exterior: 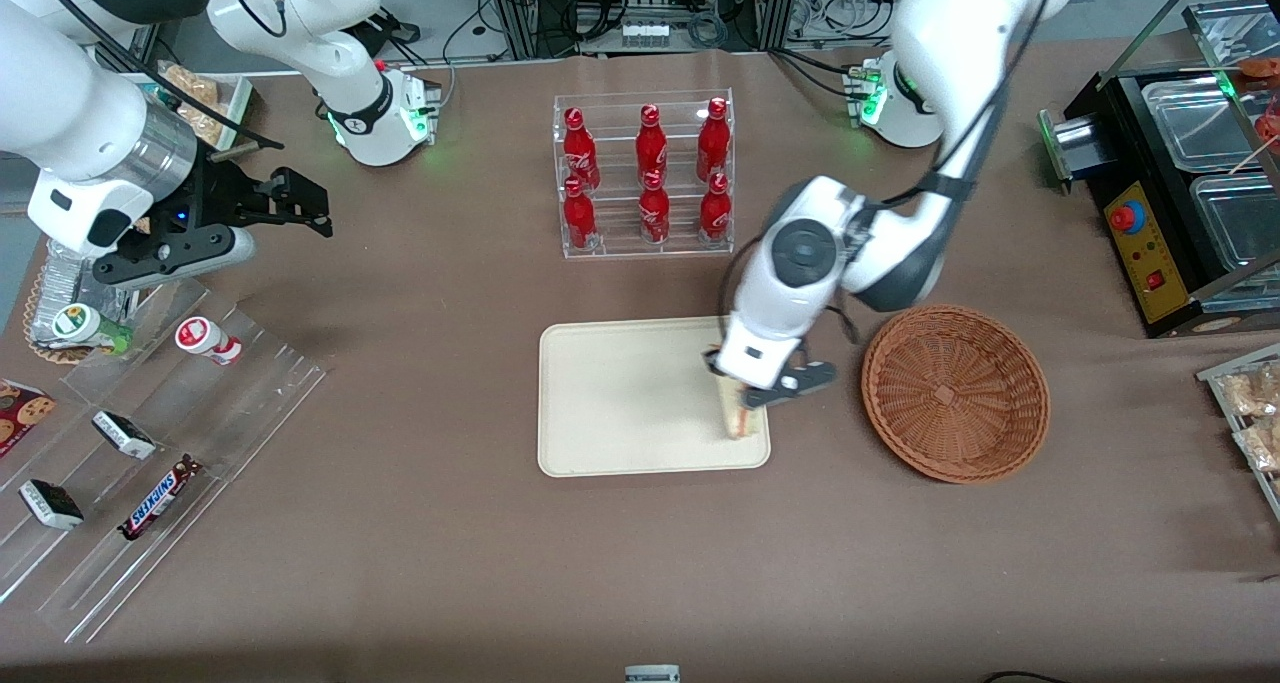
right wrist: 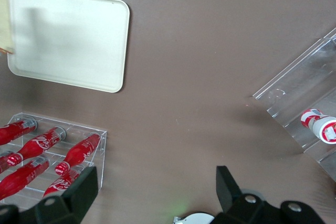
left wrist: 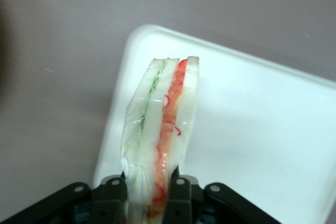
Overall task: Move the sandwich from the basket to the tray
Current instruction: 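Lift the sandwich and carry it with the left gripper over the beige tray, then lower the sandwich onto the tray and open the left gripper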
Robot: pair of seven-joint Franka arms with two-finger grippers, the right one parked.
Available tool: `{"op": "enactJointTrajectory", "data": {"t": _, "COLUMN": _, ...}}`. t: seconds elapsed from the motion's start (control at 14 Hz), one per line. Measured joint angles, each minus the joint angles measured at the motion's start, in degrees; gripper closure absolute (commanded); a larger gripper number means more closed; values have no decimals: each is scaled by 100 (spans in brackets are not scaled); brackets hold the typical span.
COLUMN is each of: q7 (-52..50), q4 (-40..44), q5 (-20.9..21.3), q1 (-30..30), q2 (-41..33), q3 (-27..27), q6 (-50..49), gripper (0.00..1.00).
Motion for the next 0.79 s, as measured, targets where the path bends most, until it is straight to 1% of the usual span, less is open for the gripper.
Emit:
{"op": "enactJointTrajectory", "data": {"t": 0.36, "q7": -337, "q4": 643, "q5": 741, "q1": -742, "q2": 732, "q3": 8, "q6": 3, "gripper": 91}}
{"op": "enactJointTrajectory", "data": {"t": 0.57, "q7": -478, "q4": 857, "q5": 832, "q1": -994, "q2": 1067, "q3": 13, "q6": 3, "gripper": 90}}
{"op": "enactJointTrajectory", "data": {"t": 0.79, "q7": -696, "q4": 1040, "q5": 861, "q1": -1041, "q2": 1325, "q3": 23, "q6": 22, "gripper": 87}}
